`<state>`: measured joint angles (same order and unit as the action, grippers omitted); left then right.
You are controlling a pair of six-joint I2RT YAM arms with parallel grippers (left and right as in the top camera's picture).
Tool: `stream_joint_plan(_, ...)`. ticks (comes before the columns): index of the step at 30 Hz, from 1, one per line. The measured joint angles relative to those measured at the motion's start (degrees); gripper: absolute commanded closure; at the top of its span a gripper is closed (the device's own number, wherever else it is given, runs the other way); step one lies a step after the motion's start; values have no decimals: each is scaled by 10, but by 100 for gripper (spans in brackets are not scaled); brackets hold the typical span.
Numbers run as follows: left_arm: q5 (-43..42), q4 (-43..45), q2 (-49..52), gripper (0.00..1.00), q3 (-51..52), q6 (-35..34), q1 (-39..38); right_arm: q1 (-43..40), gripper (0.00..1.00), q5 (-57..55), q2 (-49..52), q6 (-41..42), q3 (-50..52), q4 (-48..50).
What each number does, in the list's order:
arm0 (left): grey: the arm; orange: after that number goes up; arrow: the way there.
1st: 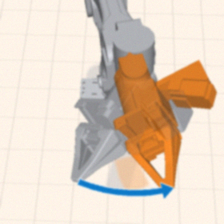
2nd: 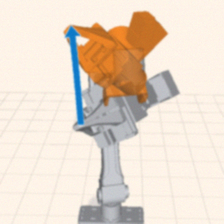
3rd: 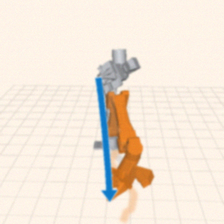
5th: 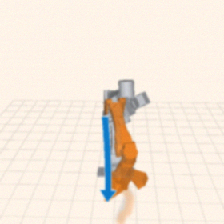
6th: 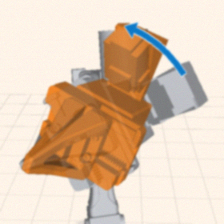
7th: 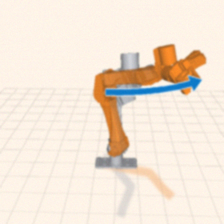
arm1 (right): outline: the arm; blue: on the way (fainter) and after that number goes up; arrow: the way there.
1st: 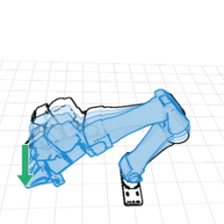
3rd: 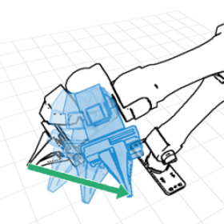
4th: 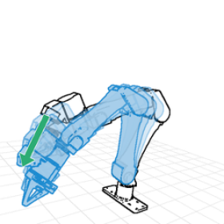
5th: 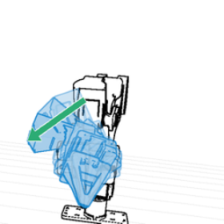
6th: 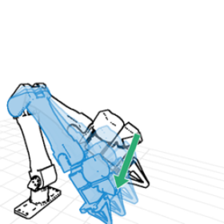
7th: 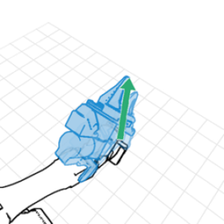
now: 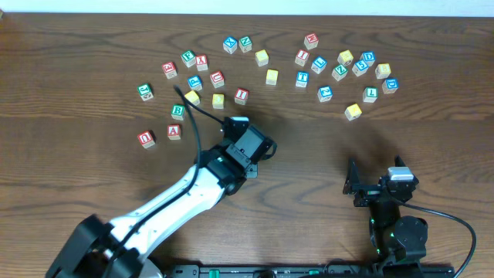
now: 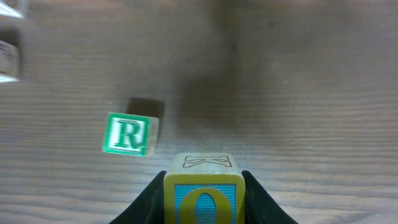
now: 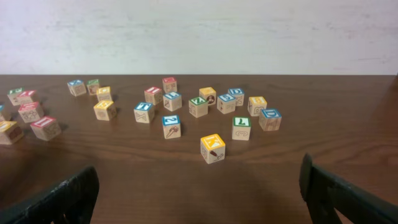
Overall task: Spell out ROBOT
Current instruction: 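Lower the yellow O block onto the table right of the R block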
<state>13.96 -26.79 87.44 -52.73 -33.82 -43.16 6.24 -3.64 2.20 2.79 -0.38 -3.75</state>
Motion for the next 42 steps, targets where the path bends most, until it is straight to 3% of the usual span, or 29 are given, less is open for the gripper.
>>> stream_joint_plan(35, -16, 45, 21, 91, 20, 26, 0, 0, 1, 0, 0, 0, 0, 0)
stream_joint_plan(42, -16, 67, 71, 92, 20, 28, 0, 0, 1, 0, 0, 0, 0, 0)
